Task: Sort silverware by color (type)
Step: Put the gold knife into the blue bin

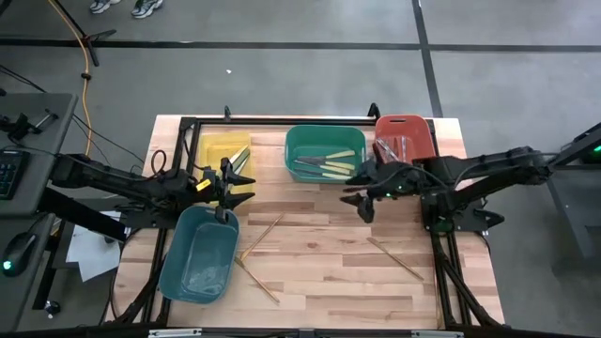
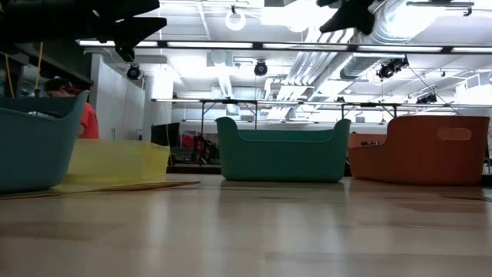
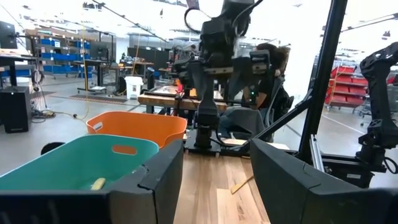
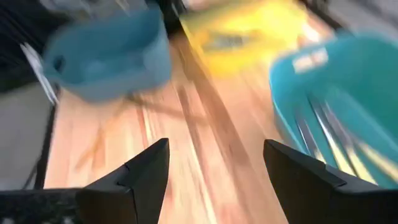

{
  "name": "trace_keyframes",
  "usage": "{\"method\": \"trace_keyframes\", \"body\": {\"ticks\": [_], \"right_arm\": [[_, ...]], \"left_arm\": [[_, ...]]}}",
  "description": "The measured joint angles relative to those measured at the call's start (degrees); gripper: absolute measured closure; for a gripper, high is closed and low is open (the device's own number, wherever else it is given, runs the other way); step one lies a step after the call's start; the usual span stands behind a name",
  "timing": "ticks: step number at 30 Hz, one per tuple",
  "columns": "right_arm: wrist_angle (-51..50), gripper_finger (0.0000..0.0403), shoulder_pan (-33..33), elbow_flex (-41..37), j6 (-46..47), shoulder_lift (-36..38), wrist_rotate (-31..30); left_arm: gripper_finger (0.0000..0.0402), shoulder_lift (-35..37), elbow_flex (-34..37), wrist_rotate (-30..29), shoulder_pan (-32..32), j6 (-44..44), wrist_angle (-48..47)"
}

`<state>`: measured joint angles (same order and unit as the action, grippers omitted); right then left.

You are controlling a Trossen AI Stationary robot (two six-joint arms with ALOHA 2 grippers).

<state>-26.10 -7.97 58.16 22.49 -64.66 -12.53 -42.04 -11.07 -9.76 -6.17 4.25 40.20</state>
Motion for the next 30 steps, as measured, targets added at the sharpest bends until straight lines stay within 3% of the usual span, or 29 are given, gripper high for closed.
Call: {"method": "trace_keyframes", "body": {"ticks": [4,10,17,30], "right_arm": [[-20.1,0.0158,-3.5,10.9,8.0,-3.4,-1.0],[-31.9,0.0158,-9.5,15.0,19.9,-5.8,-2.4],[-36.9,0.0158,-20.4,8.8,36.5,-7.7,-3.0],[-33.6,0.0158,-35.3,-6.6,62.6,-8.6,6.9]], "left_arm": [[0.0225,0.0,0.0,0.0,0.0,0.0,0.0],[0.0225,0.0,0.0,0.0,0.0,1.6,0.0],[0.0225,0.0,0.0,0.2,0.0,1.7,0.0],[0.0225,0.0,0.0,0.2,0.0,2.8,-0.1]]}}
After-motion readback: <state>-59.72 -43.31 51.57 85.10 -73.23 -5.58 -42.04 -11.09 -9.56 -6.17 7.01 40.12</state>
